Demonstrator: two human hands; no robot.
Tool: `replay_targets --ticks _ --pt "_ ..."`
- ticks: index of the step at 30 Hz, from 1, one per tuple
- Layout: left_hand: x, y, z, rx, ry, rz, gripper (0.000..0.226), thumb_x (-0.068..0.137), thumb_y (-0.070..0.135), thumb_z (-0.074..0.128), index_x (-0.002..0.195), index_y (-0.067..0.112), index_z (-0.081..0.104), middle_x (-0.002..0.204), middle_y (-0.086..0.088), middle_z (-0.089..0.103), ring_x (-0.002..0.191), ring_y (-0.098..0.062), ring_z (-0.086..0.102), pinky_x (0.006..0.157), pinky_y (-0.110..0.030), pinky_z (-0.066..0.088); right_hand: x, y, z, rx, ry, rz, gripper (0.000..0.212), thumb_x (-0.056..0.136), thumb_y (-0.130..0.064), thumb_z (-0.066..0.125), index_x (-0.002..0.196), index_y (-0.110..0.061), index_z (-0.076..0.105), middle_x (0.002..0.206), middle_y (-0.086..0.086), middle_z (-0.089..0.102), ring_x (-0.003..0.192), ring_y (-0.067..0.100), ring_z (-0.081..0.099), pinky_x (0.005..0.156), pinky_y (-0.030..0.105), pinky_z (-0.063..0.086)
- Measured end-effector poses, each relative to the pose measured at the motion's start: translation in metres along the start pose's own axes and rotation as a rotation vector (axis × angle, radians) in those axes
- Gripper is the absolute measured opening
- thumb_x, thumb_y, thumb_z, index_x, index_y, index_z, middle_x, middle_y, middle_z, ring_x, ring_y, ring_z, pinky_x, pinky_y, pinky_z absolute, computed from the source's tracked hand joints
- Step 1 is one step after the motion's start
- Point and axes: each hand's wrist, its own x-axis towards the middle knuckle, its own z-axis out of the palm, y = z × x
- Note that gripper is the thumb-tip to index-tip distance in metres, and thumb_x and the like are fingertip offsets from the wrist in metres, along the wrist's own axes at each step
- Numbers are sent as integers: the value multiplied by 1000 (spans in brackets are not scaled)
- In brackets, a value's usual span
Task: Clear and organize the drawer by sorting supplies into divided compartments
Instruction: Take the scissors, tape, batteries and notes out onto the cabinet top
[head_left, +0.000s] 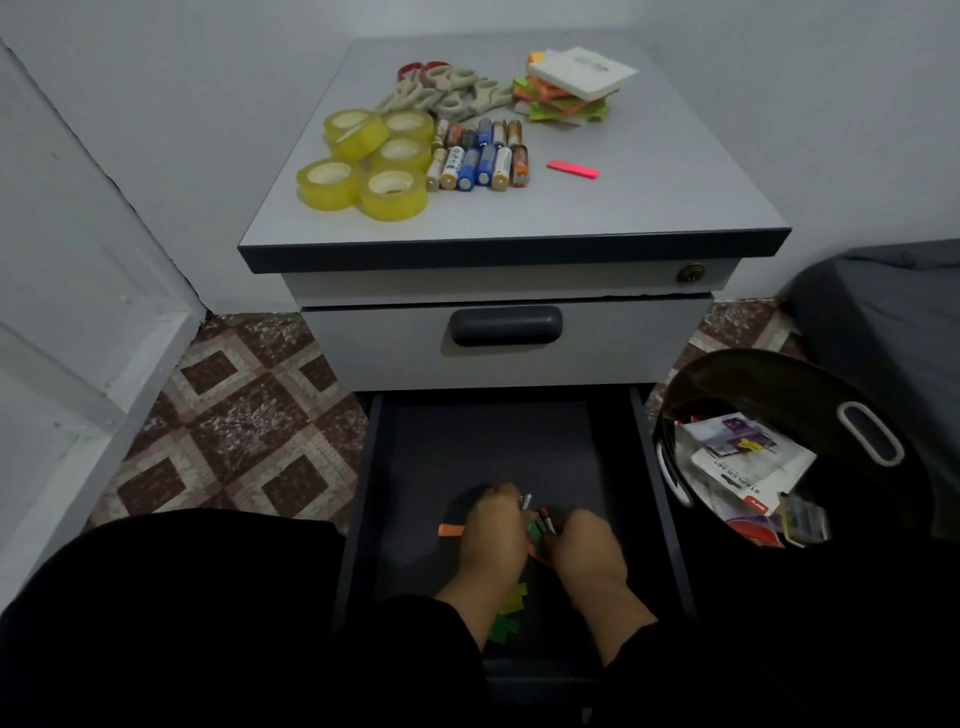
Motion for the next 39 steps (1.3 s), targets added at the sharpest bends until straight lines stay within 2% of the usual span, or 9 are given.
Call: replay_targets --ticks 10,14,17,20,23,26,32,35,39 --pt "0 0 0 192 -29 -65 25 97 15 49 119 11 59 119 -9 56 107 -22 55 86 -29 47 -3 5 0 -48 5 -38 19 87 -40 57 100 -31 67 99 -1 69 91 20 65 70 24 46" --pt "-7 2 -14 145 96 -62 22 98 26 44 109 15 60 109 -6 63 103 -22 58 80 -32 45 -8 -3 -9 56 95 -1 20 90 -35 58 103 -22 66 98 3 68 91 21 64 72 27 47" --pt "-14 10 -38 -38 292 -33 20 96 28 46 103 17 61 99 -3 65 95 -23 60 73 -32 45 -13 -22 -22 251 244 -74 13 89 -21 59 100 -17 65 97 6 68 87 23 63 71 30 48" --pt "-19 27 -72 -228 614 167 28 93 31 46 102 14 66 91 -1 67 86 -21 60 68 -33 48 -28 -57 -46 461 388 -267 13 89 -16 59 100 -19 65 97 2 63 83 14 60 69 29 46" --pt "-21 47 -122 -248 955 363 28 92 28 47 101 11 68 90 2 66 84 -15 53 73 -20 42 -50 -95 -80 590 518 -478 14 91 -18 59 103 -19 65 95 -4 59 83 4 57 69 21 46" --pt "-17 67 -177 -190 1101 464 22 93 20 53 104 7 67 92 -2 66 85 -16 53 78 -15 31 -68 -132 -119 600 651 -652 16 91 -17 59 105 -18 66 92 -6 58 80 4 54 68 16 45" --pt "11 93 -236 76 1061 410 15 80 7 69 96 5 71 80 -13 61 75 -32 54 59 -32 37 -59 -193 -170 238 775 -686 23 92 -17 55 109 -9 68 94 10 60 84 23 56 71 32 42" --pt "15 100 -242 163 912 335 15 90 7 58 102 5 65 97 -14 57 91 -30 50 65 -29 32 -52 -207 -180 98 694 -609 25 96 -22 49 105 -8 68 99 10 56 86 24 53 68 33 41" --pt "13 103 -242 26 845 330 26 92 5 50 118 6 57 112 -16 52 102 -30 47 75 -32 35 -50 -217 -186 8 644 -571 22 97 -24 51 97 -7 64 102 10 52 79 21 47 63 31 36"
